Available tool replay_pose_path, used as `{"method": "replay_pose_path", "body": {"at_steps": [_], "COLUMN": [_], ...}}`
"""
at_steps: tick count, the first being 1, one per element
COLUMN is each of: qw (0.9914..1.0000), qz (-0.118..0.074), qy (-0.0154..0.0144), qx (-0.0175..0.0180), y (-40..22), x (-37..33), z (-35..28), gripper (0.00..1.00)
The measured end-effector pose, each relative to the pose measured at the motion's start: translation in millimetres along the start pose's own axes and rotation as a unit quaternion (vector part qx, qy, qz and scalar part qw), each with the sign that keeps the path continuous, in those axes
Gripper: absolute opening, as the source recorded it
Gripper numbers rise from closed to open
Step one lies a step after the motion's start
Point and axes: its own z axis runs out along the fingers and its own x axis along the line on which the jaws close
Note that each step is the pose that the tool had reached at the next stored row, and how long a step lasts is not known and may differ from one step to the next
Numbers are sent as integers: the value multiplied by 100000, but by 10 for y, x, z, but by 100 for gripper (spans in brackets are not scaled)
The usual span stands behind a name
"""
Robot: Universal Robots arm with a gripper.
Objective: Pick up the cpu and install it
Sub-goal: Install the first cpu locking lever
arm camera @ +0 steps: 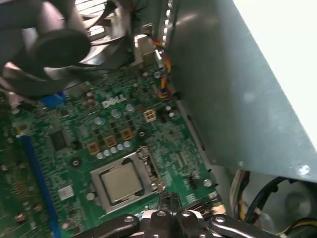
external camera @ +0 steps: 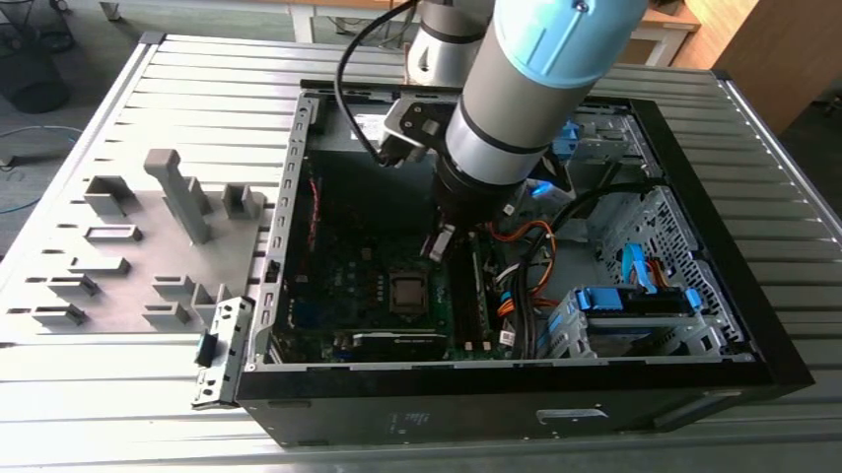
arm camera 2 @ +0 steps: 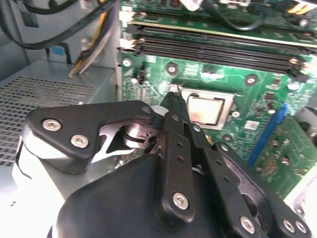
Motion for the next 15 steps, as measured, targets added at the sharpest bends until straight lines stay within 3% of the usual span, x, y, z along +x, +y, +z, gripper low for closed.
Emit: {"method": "replay_pose_path", "body": {"at_steps": [7, 15], "qw": [99999, 99999], "qz": [52, 69], "qy": [346, 453], "qx": [147, 197], "y": [-68, -99], "x": [152, 217], "z": [-18, 28], "gripper": [11, 11]}}
